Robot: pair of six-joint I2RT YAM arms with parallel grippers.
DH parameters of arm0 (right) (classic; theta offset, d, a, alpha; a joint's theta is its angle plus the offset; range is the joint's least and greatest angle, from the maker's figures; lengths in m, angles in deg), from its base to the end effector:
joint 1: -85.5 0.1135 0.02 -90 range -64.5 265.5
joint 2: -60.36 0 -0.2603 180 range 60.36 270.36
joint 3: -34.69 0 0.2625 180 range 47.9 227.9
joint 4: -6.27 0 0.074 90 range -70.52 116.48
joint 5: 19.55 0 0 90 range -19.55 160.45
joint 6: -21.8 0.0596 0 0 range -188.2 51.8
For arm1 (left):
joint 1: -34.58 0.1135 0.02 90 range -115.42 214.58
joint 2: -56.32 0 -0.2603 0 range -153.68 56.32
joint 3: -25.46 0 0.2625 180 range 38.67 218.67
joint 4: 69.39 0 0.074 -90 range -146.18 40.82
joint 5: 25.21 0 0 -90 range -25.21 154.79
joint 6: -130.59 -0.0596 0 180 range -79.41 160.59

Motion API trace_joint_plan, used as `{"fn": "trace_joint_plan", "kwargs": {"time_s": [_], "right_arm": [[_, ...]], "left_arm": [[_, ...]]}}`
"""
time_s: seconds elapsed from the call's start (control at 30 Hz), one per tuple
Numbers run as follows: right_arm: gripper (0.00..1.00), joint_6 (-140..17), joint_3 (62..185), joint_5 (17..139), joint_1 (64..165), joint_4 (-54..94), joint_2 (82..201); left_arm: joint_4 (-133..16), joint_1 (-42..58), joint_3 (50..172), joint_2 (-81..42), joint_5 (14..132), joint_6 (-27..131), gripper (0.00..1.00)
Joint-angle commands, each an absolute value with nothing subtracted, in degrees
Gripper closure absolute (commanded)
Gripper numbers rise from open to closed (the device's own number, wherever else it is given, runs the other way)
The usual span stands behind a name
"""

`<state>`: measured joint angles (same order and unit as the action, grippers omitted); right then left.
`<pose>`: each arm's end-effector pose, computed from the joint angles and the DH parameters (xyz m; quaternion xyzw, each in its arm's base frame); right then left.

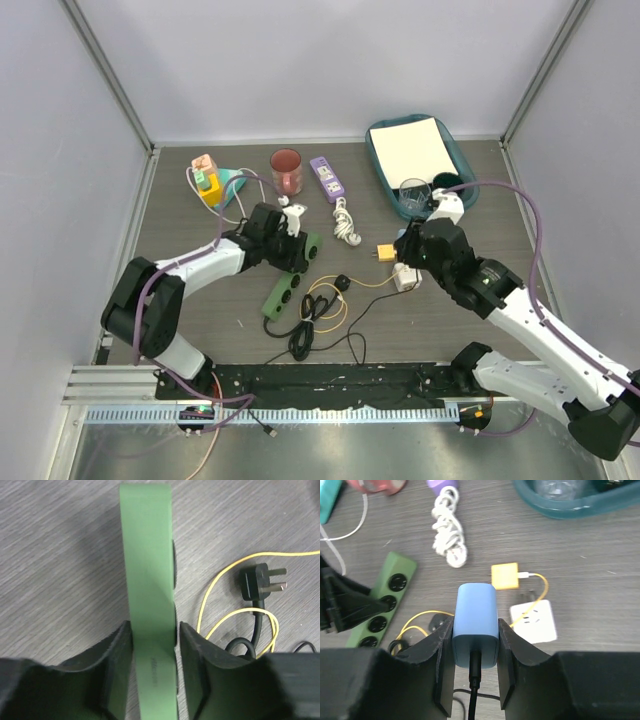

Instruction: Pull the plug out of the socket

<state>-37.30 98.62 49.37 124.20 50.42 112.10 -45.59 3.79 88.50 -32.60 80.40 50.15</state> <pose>0.1893 0.1242 0.3047 0.0301 0.8637 0.1408 0.4829 0.2807 -0.1859 0.1590 0.2173 0.9055 -0.2374 0.2765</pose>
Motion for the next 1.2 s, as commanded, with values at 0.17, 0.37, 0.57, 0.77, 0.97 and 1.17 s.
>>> {"fn": "trace_joint_plan", "kwargs": {"time_s": [0.17, 0.37, 0.57, 0.77, 0.97, 1.17], "right_arm": [[0.95, -29.53, 92.29, 37.76, 119.00, 53.32, 108.52], [0.95, -28.73, 90.00, 36.79, 114.08, 52.80, 109.22], [0.92, -29.96, 90.09, 40.64, 106.79, 49.64, 114.05], [0.88, -29.35, 87.64, 49.00, 99.40, 43.67, 121.35], [0.78, -29.88, 84.64, 54.28, 96.93, 38.30, 126.09], [0.40, -31.63, 85.34, 53.94, 96.40, 38.81, 126.19]], "left_arm": [[-44.23, 6.19, 95.00, -31.49, 82.45, 53.69, 0.00], [-43.18, 6.19, 97.73, -25.69, 74.13, 53.86, 0.00], [-43.70, 6.28, 96.51, -16.91, 59.18, 57.46, 0.00], [-30.47, 6.19, 99.84, -14.43, 50.11, 60.63, 0.00], [-27.25, 6.19, 98.53, -9.35, 46.94, 62.56, 0.00], [-30.15, 5.41, 92.65, 0.24, 46.09, 61.69, 0.00]]}}
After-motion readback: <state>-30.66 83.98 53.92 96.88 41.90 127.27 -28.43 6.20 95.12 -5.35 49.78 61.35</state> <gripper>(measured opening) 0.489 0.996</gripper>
